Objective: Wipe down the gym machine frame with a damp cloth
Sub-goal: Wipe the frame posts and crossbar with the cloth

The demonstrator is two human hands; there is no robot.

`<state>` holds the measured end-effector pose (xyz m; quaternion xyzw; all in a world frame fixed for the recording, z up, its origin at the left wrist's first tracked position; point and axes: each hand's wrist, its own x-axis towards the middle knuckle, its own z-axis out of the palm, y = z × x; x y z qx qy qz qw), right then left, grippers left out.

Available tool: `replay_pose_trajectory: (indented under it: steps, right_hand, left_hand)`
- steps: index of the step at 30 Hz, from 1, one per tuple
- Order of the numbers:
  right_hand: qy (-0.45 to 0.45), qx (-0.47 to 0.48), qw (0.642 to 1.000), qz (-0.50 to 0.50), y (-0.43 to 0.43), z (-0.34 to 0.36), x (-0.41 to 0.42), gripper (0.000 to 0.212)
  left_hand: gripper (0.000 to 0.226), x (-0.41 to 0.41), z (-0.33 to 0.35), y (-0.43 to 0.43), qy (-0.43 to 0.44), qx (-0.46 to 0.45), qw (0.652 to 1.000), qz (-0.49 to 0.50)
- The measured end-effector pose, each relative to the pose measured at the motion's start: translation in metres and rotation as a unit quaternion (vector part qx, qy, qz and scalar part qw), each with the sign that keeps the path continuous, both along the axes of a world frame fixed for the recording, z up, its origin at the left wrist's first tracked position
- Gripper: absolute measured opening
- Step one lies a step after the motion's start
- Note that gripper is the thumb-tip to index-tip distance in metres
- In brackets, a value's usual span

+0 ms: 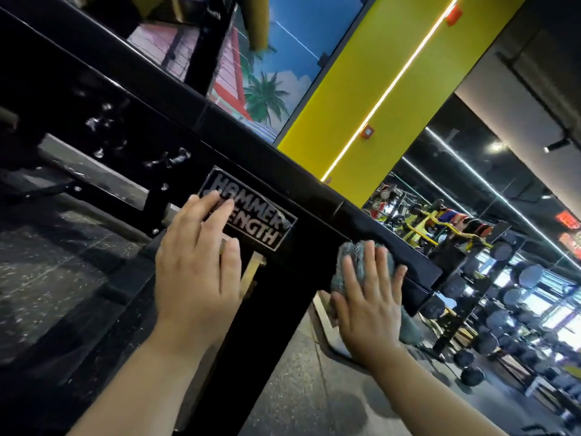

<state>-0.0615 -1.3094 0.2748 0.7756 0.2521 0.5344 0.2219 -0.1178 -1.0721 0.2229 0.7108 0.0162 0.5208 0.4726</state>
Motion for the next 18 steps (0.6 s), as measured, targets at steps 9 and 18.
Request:
replay_pose_trajectory:
  steps: [9, 18]
  right_hand:
    - [-0.010, -0.127, 0.979, 0.157, 0.175, 0.013, 0.007, 0.045]
    - [-0.031, -0.169, 0.981, 0.087, 0.155, 0.017, 0.006, 0.062]
  left_hand:
    - [0.050, -0.001, -0.007, 0.044, 0.029, -0.068, 0.996, 0.055]
    - [0.060, -0.001, -0.014, 0.074, 0.049, -0.091, 0.994, 0.047]
